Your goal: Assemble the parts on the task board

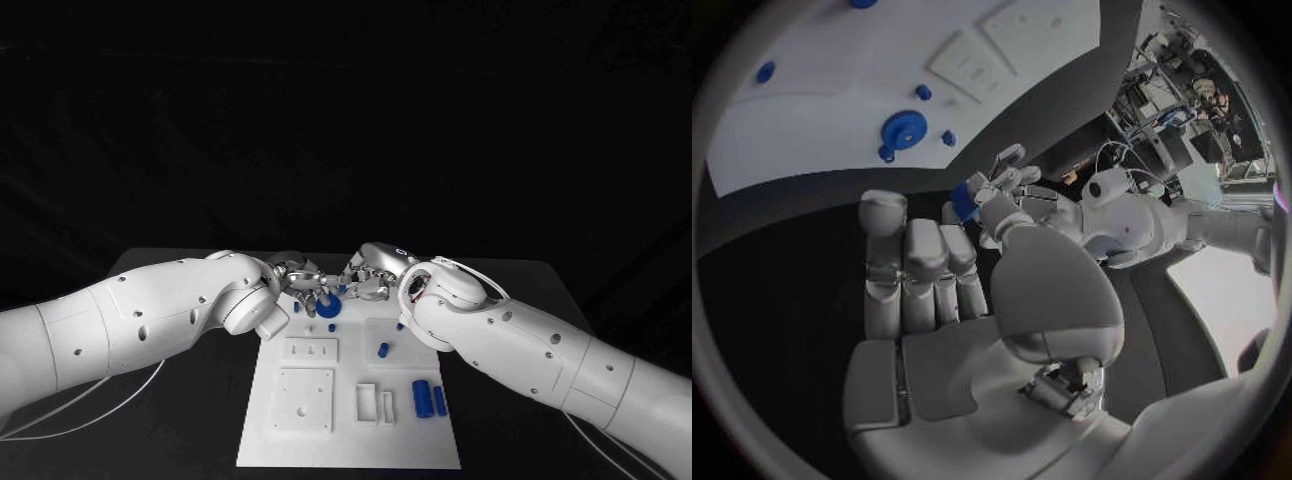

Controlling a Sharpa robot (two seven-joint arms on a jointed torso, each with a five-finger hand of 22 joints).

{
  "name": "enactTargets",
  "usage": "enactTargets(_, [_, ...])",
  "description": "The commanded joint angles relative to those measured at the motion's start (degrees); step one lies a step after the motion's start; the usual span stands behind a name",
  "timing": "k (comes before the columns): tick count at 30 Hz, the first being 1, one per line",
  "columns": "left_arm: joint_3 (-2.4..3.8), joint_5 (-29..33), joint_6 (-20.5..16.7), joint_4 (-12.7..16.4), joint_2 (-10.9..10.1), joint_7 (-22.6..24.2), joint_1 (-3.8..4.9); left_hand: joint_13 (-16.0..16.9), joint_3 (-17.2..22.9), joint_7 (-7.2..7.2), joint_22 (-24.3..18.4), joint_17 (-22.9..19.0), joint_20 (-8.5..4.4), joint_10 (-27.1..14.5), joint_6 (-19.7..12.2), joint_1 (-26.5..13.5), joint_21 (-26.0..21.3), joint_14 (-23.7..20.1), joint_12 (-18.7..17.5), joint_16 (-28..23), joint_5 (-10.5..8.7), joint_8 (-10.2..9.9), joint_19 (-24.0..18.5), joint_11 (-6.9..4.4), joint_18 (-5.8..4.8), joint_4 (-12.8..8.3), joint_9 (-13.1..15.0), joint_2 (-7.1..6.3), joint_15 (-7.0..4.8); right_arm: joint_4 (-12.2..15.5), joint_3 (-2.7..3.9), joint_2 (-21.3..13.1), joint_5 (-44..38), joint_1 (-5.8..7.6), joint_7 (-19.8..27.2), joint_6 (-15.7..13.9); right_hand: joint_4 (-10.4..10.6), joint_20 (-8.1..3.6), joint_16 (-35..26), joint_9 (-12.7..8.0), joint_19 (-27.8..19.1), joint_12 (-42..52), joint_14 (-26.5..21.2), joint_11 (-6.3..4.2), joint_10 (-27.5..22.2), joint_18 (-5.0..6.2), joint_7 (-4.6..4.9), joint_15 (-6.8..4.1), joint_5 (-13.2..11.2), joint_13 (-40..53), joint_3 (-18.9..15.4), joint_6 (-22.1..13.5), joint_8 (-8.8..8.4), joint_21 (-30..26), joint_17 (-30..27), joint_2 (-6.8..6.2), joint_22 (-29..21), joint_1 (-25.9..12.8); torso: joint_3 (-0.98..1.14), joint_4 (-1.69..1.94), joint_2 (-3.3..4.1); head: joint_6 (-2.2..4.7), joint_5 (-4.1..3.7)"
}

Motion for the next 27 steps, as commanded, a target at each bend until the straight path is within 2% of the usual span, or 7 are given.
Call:
enactTargets(1, [0.01,-0.4,-0.3,0.0,0.2,-0.7,0.04,-0.1,0.1,-0.14,0.1,-0.1,-0.02,0.1,0.2,0.3,0.1,-0.1,0.3,0.2,-0.02,-0.1,-0.2,-0.22,0.4,-0.3,-0.1,0.38,-0.12,0.2,-0.04,0.1,-0.7,0.0,-0.1,1.2,0.3,-0.31,-0.3,0.3,2.8,-0.2,0.2,-0.01,-0.2,0.25,-1.12,-0.08,0.2,0.0,0.1,2.1,0.21,0.1,0.0,0.49,3.6,0.2,0.01,0.02,0.02,0.03,-0.01])
enactTargets(6, [0.01,-0.4,-0.5,-0.2,0.2,-0.8,0.04,-0.1,0.1,-0.14,0.1,-0.1,-0.03,0.1,0.2,0.4,0.1,0.0,0.3,0.2,-0.03,-0.1,-0.1,-0.24,0.41,-0.3,-0.1,0.5,-0.13,0.3,-0.19,0.1,-0.7,0.0,-0.1,1.7,0.4,-0.31,-0.3,0.3,2.8,-0.2,0.2,-0.01,-0.2,0.24,-1.13,-0.09,0.3,0.0,0.1,2.1,0.21,0.2,0.0,0.49,3.6,0.2,0.0,-0.04,0.03,0.09,0.01])
enactTargets(8, [0.01,-0.4,-0.5,-0.2,0.1,-0.8,0.04,-0.1,0.0,-0.13,0.1,-0.1,-0.05,0.1,0.2,0.5,0.1,0.0,0.3,0.2,0.0,-0.1,-0.1,-0.24,0.41,-0.7,-0.1,1.06,-0.16,0.4,-0.26,0.2,-0.7,0.0,-0.1,1.8,0.4,-0.31,-0.3,0.3,2.8,-0.2,0.2,-0.01,-0.2,0.24,-1.13,-0.09,0.3,0.0,0.1,2.1,0.21,0.2,0.0,0.49,3.6,0.2,0.0,-0.04,0.05,0.08,-0.01])
enactTargets(15, [0.02,-0.4,0.2,-0.2,0.2,-0.9,0.04,-0.1,-1.8,-0.24,0.3,-0.2,-0.13,0.1,0.4,1.7,-0.1,0.0,0.2,0.3,0.24,-0.2,-0.1,-0.36,0.35,-4.6,-0.3,4.71,-0.24,0.3,-0.48,0.3,-0.7,0.0,-0.2,1.8,0.4,-0.31,-0.3,0.3,2.8,-0.2,0.2,-0.01,-0.2,0.24,-1.13,-0.09,0.3,0.0,0.1,2.1,0.21,0.2,0.0,0.49,3.6,0.2,0.03,0.02,0.06,-0.02,-0.03])
enactTargets(17, [0.02,-0.5,0.8,-0.1,0.2,-1.0,0.04,-0.2,-2.2,-0.26,0.4,-0.2,-0.14,0.1,0.4,2.5,-0.1,0.0,0.2,0.2,0.25,-0.3,-0.1,-0.38,0.32,-5.3,-0.5,4.95,-0.24,0.3,-0.51,0.4,-0.7,0.0,-0.2,1.8,0.5,-0.32,-0.3,0.3,2.8,-0.2,0.2,-0.01,-0.2,0.23,-1.13,-0.09,0.3,0.0,0.0,2.1,0.2,0.1,0.1,0.53,3.6,0.2,0.02,0.0,0.04,-0.06,-0.05])
enactTargets(27, [0.02,-1.2,2.8,0.1,0.3,-2.0,0.04,-0.2,-2.8,-0.27,0.5,-0.2,-0.15,0.2,0.6,3.2,-0.2,0.0,0.1,0.2,-0.07,-0.5,-0.1,-0.41,0.3,-5.9,-0.8,5.09,-0.25,0.1,-0.54,0.6,-0.7,0.0,-0.2,1.7,0.5,-0.32,-0.3,0.3,2.8,-0.2,0.2,-0.01,-0.2,0.23,-1.13,-0.09,0.3,0.0,0.0,2.1,0.2,0.1,0.1,0.53,3.6,0.2,0.04,0.04,0.06,-0.18,-0.05])
